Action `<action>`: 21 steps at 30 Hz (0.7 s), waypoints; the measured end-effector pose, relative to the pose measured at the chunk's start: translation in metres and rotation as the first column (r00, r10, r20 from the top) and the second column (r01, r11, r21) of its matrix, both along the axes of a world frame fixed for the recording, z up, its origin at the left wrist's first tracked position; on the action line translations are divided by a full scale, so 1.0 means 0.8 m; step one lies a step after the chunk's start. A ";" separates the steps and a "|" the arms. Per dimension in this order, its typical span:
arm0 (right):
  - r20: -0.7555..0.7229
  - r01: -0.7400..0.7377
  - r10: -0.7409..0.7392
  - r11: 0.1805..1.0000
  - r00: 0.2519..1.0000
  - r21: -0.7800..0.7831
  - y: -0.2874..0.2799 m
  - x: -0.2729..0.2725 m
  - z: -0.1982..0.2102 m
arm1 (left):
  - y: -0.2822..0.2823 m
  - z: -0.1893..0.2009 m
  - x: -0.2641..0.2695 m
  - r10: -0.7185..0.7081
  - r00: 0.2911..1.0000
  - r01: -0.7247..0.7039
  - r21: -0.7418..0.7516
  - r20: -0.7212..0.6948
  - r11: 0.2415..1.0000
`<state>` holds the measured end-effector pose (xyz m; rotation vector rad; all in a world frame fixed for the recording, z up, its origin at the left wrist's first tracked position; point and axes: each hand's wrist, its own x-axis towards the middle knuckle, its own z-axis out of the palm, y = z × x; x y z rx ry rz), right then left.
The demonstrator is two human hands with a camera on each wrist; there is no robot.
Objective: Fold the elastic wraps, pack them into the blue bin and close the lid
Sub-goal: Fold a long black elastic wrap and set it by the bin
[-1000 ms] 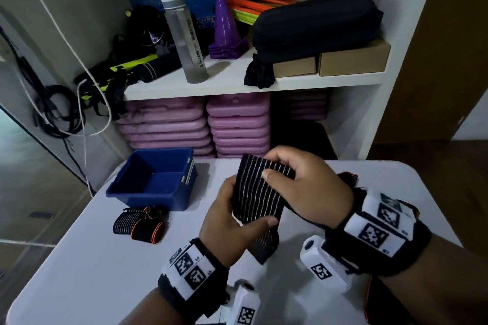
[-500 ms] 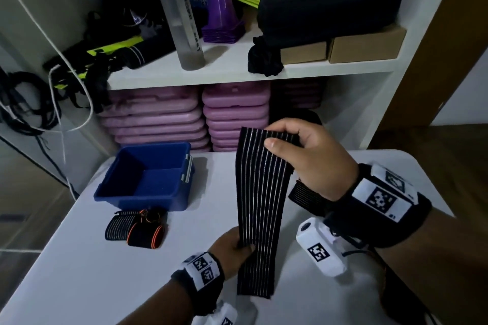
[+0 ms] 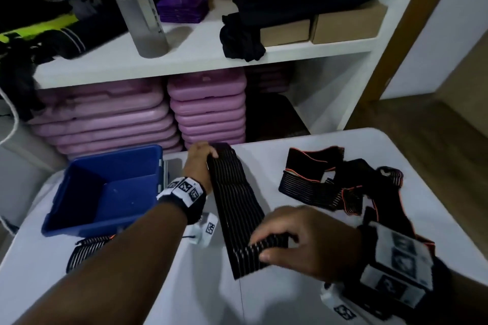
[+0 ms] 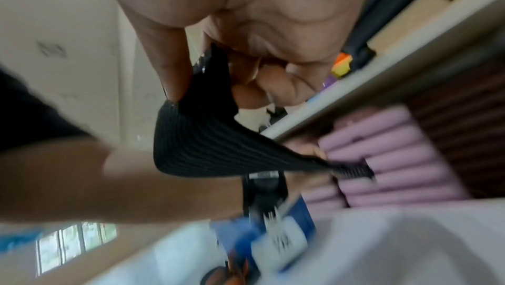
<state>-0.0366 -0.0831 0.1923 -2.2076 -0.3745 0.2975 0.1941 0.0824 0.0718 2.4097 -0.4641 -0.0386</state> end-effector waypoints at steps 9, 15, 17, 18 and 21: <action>-0.187 -0.097 0.056 0.972 0.981 -0.216 0.016 -0.019 -0.215 | 0.061 -0.113 -0.022 -0.201 0.865 0.428 0.468 -0.459 0.773; -0.212 -0.285 0.239 0.933 0.948 -0.220 0.013 -0.056 -0.272 | 0.095 -0.123 -0.092 -0.085 0.921 0.278 0.487 -0.380 0.828; -0.170 -0.298 0.262 0.923 0.950 -0.242 0.008 -0.065 -0.285 | 0.093 -0.121 -0.109 -0.085 0.929 0.258 0.463 -0.361 0.848; -0.141 -0.310 0.282 0.919 0.949 -0.246 0.004 -0.067 -0.291 | 0.088 -0.122 -0.114 -0.087 0.933 0.248 0.449 -0.349 0.859; -0.090 -0.386 0.376 0.881 0.922 -0.275 -0.001 -0.067 -0.292 | 0.070 -0.124 -0.128 -0.061 0.937 0.205 0.400 -0.344 0.894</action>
